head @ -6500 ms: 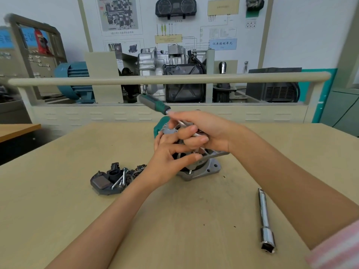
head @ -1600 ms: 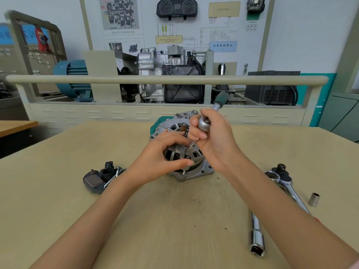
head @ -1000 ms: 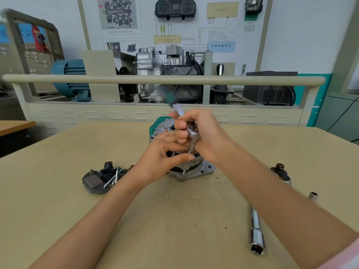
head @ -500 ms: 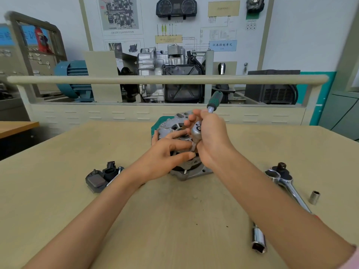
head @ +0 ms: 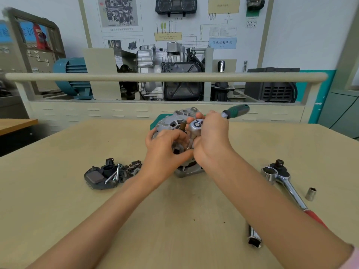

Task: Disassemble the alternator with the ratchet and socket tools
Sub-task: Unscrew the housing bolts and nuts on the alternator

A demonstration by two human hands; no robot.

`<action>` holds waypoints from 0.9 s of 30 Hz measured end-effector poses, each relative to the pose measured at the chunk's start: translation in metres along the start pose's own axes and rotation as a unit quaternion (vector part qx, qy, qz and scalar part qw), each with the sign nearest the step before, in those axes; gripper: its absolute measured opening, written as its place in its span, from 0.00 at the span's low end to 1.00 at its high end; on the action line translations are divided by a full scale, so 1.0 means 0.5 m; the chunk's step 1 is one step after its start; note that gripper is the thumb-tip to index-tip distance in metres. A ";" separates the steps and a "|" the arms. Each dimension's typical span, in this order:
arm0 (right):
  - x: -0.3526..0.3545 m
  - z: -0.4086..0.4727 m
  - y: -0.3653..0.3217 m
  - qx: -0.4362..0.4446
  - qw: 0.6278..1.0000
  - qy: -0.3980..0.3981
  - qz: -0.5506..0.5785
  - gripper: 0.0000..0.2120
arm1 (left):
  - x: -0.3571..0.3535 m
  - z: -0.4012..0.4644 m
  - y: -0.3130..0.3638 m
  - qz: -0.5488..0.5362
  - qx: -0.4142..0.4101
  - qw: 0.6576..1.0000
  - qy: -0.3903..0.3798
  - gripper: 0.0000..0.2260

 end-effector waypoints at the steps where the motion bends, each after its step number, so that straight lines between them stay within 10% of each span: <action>1: -0.001 0.004 -0.004 -0.017 1.000 -0.017 -0.002 0.05 | 0.003 0.005 -0.003 -0.001 -0.008 0.999 -0.042 0.09; 5: -0.018 0.016 -0.023 -0.115 0.979 -0.137 -0.094 0.08 | 0.017 0.020 -0.015 -0.037 -0.030 0.979 -0.201 0.06; 9: -0.030 0.014 -0.027 -0.181 0.941 -0.221 -0.180 0.15 | 0.026 0.025 -0.010 -0.066 -0.026 0.979 -0.191 0.07; 15: -0.017 -0.019 0.004 0.098 0.994 0.037 -0.018 0.17 | -0.002 -0.005 0.003 -0.042 -0.003 0.999 -0.024 0.16; 20: -0.022 0.000 -0.011 -0.013 0.999 0.023 0.032 0.16 | 0.020 -0.017 -0.004 -0.012 -0.012 1.000 0.019 0.14; 27: -0.029 0.017 -0.037 -0.212 0.941 -0.225 -0.137 0.16 | 0.020 0.021 -0.003 -0.052 -0.028 0.976 -0.211 0.06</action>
Point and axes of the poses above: each hand's wrist, its own z-axis towards the middle knuckle, its own x-axis out of the back of the hand, y = z × x, the point moved 3 cm from there along z, towards the middle knuckle
